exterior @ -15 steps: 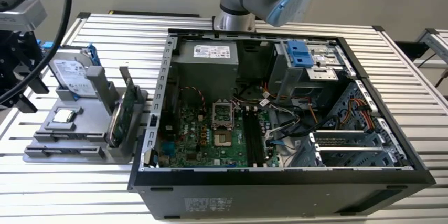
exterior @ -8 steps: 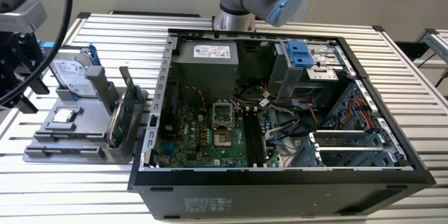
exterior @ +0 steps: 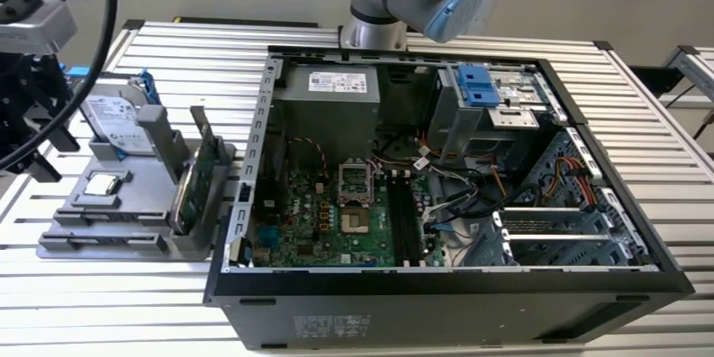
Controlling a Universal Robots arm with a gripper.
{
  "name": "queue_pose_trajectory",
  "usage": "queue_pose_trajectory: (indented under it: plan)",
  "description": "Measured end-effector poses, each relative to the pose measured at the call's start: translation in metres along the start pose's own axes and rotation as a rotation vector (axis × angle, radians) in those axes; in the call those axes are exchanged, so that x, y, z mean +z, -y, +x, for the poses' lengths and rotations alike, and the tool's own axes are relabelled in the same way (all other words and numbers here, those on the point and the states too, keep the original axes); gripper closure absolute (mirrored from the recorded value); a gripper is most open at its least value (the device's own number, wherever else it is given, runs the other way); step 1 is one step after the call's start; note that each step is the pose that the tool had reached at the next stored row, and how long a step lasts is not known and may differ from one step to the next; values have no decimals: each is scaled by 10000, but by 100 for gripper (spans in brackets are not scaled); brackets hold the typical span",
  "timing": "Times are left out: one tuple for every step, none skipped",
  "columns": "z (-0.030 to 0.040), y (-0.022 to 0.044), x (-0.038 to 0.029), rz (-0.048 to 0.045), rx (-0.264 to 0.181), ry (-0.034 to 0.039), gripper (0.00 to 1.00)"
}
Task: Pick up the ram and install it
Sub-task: 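Pick up the ram and move it above insertion slot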
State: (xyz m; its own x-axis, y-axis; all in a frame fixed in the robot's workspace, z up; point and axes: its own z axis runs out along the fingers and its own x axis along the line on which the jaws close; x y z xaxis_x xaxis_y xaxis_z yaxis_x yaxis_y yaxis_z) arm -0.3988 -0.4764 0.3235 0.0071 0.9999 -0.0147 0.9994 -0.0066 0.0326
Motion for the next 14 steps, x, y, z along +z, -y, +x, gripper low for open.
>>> queue_pose_trajectory:
  plan:
    - [0,0,3,0,0,0,0]
    - [0,0,5,0,0,0,0]
    - [0,1,7,0,0,1,0]
    - [0,1,10,0,0,1,0]
    - [0,1,12,1,1,1,0]
    - [-1,1,14,1,1,1,0]
    - [-1,2,16,0,2,0,0]
    - [-2,2,18,-1,2,0,0]
    - [-4,1,20,-1,1,0,0]
    - [-6,1,21,-1,1,-1,0]
    - [-7,1,23,-2,1,-1,0]
    - [-10,1,24,-1,0,-1,0]
    - [-13,1,25,-1,0,0,0]
    - [-16,1,25,-1,1,0,0]
